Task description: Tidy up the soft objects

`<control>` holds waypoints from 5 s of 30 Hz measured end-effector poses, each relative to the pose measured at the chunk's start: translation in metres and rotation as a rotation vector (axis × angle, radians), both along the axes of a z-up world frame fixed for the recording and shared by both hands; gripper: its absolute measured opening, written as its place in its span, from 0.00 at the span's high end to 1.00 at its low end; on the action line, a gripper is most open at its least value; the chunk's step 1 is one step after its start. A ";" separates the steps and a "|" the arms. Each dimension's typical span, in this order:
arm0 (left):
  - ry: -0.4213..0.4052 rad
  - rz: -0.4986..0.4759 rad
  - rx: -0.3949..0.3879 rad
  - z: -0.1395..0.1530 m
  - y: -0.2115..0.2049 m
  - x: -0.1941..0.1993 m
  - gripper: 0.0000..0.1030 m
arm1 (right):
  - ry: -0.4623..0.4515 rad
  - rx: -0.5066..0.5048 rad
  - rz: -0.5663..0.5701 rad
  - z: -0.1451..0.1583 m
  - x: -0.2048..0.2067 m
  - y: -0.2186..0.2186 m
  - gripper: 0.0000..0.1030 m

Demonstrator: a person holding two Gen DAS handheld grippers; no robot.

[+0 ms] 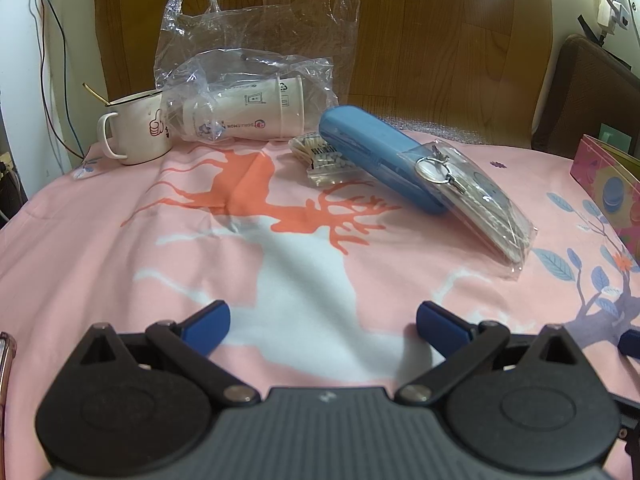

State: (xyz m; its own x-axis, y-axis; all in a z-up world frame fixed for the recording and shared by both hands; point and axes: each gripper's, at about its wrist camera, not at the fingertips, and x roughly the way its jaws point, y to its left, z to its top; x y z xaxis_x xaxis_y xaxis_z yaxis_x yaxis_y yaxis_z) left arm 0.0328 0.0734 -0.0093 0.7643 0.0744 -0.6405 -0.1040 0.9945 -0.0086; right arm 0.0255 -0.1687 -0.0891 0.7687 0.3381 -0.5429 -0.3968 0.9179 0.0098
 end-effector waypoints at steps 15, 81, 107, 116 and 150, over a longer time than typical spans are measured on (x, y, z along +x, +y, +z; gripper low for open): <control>0.000 0.001 0.000 0.000 0.000 0.000 0.00 | 0.013 -0.057 -0.018 0.003 0.047 0.002 0.15; -0.016 -0.160 -0.214 0.009 -0.010 -0.017 0.01 | -0.132 -0.218 0.067 0.002 -0.079 -0.059 0.85; 0.181 -0.530 -0.343 0.015 -0.107 -0.038 0.49 | 0.027 0.221 0.208 -0.004 -0.057 -0.102 0.44; 0.183 -0.514 -0.402 0.014 -0.099 -0.034 0.51 | 0.120 0.482 0.143 -0.005 -0.040 -0.126 0.78; -0.098 -0.636 -0.071 0.084 -0.288 0.012 0.30 | -0.314 0.381 -0.488 0.048 -0.059 -0.220 0.63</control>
